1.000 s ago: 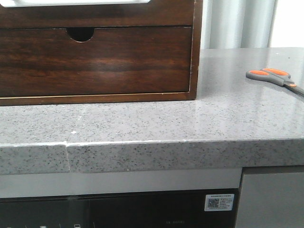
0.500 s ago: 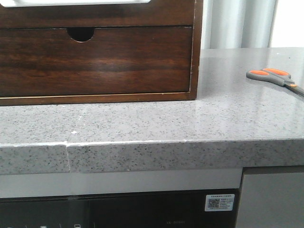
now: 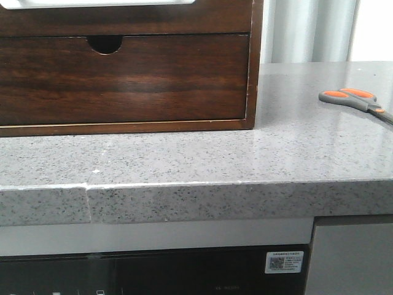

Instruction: Put scissors in drawer with both arms

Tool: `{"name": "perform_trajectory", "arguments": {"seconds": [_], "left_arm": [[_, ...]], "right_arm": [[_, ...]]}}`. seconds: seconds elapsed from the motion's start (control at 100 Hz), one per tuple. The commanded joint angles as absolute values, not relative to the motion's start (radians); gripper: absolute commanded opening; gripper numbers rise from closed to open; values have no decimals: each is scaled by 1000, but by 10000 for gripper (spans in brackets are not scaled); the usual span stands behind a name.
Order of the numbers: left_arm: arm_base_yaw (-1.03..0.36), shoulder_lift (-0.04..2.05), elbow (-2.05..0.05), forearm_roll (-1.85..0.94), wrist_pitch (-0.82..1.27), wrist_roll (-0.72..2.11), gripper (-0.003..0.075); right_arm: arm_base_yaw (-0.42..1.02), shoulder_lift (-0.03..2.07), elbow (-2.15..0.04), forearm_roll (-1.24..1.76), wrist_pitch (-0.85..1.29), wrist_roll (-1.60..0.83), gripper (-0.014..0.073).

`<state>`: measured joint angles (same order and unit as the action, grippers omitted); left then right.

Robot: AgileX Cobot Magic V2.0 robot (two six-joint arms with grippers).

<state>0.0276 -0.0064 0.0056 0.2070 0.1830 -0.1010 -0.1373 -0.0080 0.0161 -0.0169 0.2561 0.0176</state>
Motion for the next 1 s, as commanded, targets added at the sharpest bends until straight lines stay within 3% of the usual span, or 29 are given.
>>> {"name": "perform_trajectory", "arguments": {"seconds": [0.0,0.55,0.99], "left_arm": [[27,-40,19,197,99,-101,4],[27,-40,8,111,-16,-101,3],[27,40,-202,28,85,-101,3]], "right_arm": [[-142,-31,29,-22,158,7,-124],[-142,-31,6,177,81,7,-124],[-142,56,-233,177,329,7,-124]]}}
